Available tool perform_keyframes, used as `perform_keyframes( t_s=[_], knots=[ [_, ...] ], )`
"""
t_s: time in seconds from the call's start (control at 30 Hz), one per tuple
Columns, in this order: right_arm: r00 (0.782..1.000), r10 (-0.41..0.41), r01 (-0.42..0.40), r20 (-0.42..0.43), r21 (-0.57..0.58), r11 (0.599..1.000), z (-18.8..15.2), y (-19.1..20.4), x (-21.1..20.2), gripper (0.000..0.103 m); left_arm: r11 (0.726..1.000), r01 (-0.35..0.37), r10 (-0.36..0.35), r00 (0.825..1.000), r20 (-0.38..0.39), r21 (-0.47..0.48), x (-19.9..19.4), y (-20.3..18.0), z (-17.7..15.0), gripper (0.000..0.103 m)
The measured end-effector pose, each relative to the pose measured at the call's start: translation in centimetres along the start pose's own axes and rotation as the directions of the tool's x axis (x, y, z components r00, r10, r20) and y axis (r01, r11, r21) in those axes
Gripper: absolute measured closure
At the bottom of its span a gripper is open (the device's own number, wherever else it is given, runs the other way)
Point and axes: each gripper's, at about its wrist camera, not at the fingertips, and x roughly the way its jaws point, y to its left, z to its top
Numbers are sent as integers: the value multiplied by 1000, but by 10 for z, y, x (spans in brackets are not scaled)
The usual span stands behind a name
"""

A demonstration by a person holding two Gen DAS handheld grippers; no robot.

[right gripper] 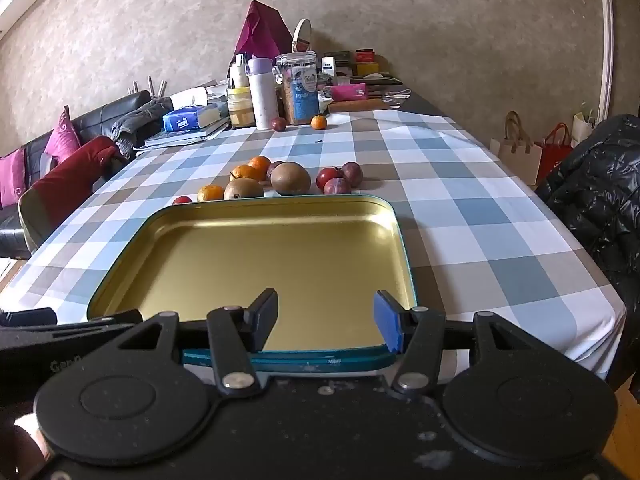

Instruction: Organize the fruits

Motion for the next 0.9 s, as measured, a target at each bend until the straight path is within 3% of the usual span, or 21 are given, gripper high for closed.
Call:
perform_keyframes(
  t_s=[0.9],
  knots=[
    [999, -9, 9, -30, 5, 1000, 1, 0, 4, 47, 1000, -11, 11, 1000, -29, 18, 9, -2, -4, 17]
  ],
)
